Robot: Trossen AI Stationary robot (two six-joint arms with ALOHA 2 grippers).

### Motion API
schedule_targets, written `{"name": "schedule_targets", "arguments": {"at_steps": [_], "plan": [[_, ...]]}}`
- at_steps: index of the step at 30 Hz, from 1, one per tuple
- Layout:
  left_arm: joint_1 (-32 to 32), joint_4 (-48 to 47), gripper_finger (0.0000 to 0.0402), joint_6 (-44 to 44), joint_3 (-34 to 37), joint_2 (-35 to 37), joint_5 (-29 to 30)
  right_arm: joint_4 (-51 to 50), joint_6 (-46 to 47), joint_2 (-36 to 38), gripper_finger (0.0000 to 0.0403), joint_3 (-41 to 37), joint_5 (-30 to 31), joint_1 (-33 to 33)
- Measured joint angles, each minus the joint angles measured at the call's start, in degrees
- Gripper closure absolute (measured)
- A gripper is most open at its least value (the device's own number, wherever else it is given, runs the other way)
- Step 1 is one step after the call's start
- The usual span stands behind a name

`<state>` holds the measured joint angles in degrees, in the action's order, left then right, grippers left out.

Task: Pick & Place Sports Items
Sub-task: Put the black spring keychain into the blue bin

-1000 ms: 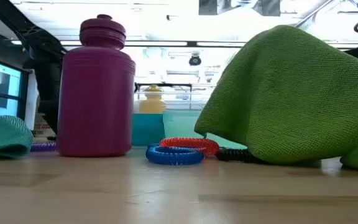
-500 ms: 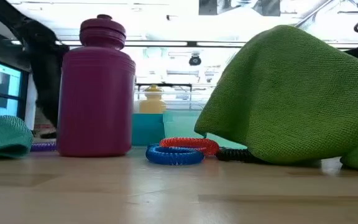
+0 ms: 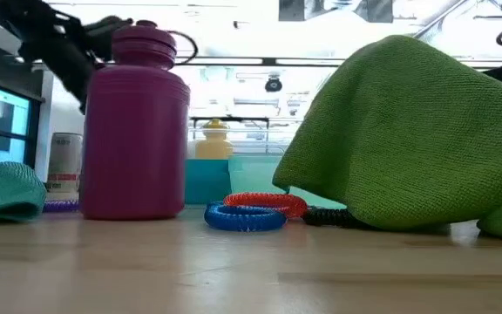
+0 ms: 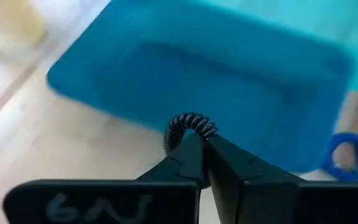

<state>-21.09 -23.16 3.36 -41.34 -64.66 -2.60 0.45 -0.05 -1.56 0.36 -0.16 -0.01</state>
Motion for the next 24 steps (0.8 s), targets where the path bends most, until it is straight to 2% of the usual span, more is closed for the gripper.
{"name": "schedule_targets", "arguments": {"at_steps": [9, 20, 24], "plan": [[1.4, 9.8, 0.0401, -1.4, -0.1, -0.4, 1.0, 0.0, 0.0, 0.0, 0.0403, 0.0, 0.0, 0.0], [1.4, 23.2, 0.0401, -3.2, -0.2, -7.0, 1.0, 0.0, 0.0, 0.0, 0.0403, 0.0, 0.0, 0.0], [1.3, 23.9, 0.0379, -4.0, -0.2, -8.8, 1.0, 0.0, 0.0, 0.0, 0.0403, 0.0, 0.0, 0.0]]}}
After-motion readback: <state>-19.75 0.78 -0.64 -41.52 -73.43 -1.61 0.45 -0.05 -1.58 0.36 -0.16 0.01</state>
